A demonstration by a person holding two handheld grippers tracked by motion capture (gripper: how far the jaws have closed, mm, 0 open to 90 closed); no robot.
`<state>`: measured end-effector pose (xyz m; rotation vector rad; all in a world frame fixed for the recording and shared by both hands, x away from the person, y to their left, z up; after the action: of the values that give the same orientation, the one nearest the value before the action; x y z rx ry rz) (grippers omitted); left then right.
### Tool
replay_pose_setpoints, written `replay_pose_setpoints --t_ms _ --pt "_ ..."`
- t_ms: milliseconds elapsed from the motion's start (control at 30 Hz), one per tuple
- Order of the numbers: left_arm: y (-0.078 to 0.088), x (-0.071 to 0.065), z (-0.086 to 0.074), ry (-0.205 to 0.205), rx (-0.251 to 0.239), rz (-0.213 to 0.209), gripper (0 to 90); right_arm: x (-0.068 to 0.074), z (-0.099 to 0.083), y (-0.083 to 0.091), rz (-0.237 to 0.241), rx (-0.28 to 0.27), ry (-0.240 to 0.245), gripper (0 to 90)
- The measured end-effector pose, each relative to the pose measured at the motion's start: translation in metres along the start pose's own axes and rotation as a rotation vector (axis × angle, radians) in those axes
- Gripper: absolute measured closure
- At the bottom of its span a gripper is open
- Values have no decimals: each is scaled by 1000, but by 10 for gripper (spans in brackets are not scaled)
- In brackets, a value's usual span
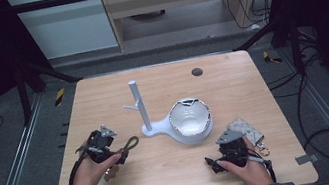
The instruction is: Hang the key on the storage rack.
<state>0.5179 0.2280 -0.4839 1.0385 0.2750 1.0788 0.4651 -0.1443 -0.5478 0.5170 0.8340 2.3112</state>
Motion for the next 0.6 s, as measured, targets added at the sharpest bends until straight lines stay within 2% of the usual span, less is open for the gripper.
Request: replay_pose_setpoints --t_ms 167,333,600 --pt "-5 6 2 -6 35 -12 179 0 -1 1 2 3 -1 9" --pt "-8 12 6 8 41 -11 205 1 -1 1 -4 3 -8 10" --pt "-16 10 6 -11 77 -27 253 1 -1 1 -5 3 -9 10"
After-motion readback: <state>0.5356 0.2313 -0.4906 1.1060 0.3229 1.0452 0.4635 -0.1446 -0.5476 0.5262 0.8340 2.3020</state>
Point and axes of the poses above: each handheld gripper's, and its own axes: y roughly backward along the jaws, z roughly out of its top, x roughly to its left, the point moved 5 cm from there along -y, roughly forward along the jaws, and after that the axes turned 13 degrees about z, right-handed, at the moved point
